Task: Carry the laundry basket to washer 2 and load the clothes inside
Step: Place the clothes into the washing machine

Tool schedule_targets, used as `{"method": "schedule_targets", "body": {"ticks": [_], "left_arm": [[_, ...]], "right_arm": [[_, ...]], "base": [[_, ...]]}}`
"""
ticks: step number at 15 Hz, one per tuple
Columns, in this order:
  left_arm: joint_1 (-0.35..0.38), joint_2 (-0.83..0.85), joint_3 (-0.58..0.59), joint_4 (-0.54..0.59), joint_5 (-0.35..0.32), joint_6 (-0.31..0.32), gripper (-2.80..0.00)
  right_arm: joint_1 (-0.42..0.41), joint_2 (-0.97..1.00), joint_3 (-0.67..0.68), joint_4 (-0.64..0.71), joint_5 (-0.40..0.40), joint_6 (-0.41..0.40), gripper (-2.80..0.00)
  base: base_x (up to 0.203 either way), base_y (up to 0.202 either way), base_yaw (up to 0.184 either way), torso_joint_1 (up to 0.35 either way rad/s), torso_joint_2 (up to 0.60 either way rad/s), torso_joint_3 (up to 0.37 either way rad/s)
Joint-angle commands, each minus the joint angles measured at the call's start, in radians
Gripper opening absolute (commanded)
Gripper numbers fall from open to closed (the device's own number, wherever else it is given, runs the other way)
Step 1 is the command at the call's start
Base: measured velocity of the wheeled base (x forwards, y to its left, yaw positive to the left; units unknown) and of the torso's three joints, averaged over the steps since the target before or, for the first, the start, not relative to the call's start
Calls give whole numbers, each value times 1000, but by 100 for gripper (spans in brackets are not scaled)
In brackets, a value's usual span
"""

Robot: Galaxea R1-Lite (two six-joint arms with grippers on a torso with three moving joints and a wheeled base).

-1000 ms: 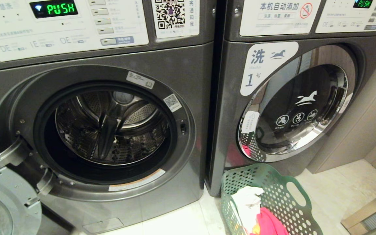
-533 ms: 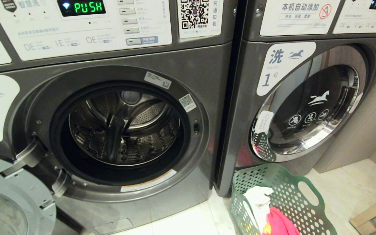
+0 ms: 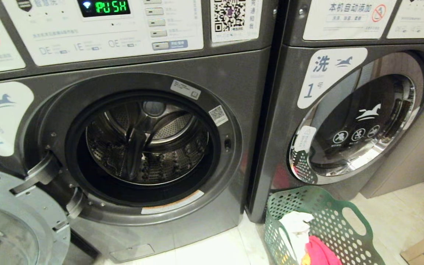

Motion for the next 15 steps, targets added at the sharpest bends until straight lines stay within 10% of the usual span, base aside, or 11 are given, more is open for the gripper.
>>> {"method": "schedule_targets", "body": {"ticks": [1, 15], "left_arm": [[0, 1, 8, -1, 0, -1, -280], [0, 1, 6, 1, 0, 7, -280]], "right_arm": [[1, 1, 8, 0, -1, 0, -280], [1, 1, 8, 1, -6, 17, -280]], "base": [[0, -3, 142, -1, 7, -1], [0, -2, 51, 2, 1, -2]]}}
